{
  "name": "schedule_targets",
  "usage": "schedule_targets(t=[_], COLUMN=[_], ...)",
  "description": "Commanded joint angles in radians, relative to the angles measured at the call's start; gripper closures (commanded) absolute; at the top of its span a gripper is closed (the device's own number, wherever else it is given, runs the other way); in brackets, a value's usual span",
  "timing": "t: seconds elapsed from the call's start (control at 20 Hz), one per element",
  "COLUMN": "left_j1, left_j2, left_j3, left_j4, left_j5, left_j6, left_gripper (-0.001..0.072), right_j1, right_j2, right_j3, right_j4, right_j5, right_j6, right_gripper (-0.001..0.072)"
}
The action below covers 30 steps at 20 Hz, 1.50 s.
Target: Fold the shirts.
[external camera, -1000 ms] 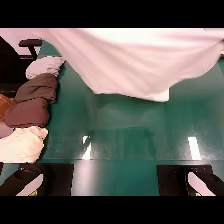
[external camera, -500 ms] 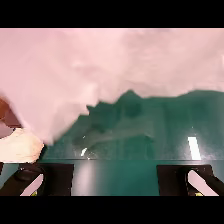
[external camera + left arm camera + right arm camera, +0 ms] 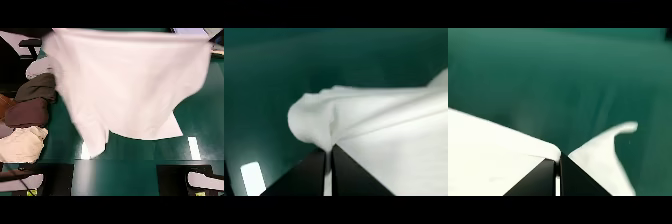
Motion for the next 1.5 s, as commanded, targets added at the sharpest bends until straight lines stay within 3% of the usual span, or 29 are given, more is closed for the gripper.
schedule_targets(t=[0.0,0.05,0.1,0.15,0.2,0.25,0.4,0.65,0.9,1.0,1.2,1.45], left_j1=[0.000,0.000,0.000,0.000,0.000,0.000,0.000,0.080,0.216,0.258,0.248,0.141], left_j2=[-0.239,-0.276,-0.303,-0.314,-0.314,-0.310,-0.286,-0.197,0.003,0.054,0.055,0.000], left_j3=[0.001,0.001,0.001,0.001,0.001,0.003,0.001,-0.164,-0.578,-0.756,-0.971,-1.024], left_j4=[-0.063,-0.051,-0.034,-0.014,0.003,0.021,0.130,0.126,0.019,-0.097,-0.269,-0.283], left_j5=[-0.053,-0.063,-0.070,-0.070,-0.071,-0.079,-0.159,-0.208,-0.049,0.021,0.181,0.281], left_j6=[-0.008,-0.010,-0.018,-0.019,-0.024,-0.023,-0.023,-0.023,-0.015,0.043,0.134,0.133], left_gripper=[0.0682,0.0679,0.0463,0.0111,0.0112,0.0176,0.0177,0.0177,0.0177,0.0177,0.0178,0.0178], right_j1=[0.043,0.043,0.043,0.034,0.021,0.003,-0.068,-0.206,-0.286,-0.286,-0.255,-0.248], right_j2=[-0.169,-0.208,-0.240,-0.269,-0.288,-0.299,-0.275,-0.018,0.234,0.299,0.356,0.361], right_j3=[-0.025,-0.023,-0.015,-0.002,0.010,0.020,-0.010,-0.435,-0.825,-0.903,-0.950,-0.951], right_j4=[-0.006,0.006,0.026,0.034,0.053,0.091,0.201,0.211,0.294,0.345,0.364,0.365], right_j5=[0.009,0.008,0.008,0.011,0.016,0.029,0.112,0.098,0.019,-0.013,-0.037,-0.026], right_j6=[0.001,0.001,0.001,0.001,0.001,0.001,-0.019,-0.083,-0.145,-0.153,-0.153,-0.153], right_gripper=[0.0700,0.0698,0.0694,0.0532,0.0301,0.0270,0.0273,0.0275,0.0276,0.0276,0.0281,0.0280])
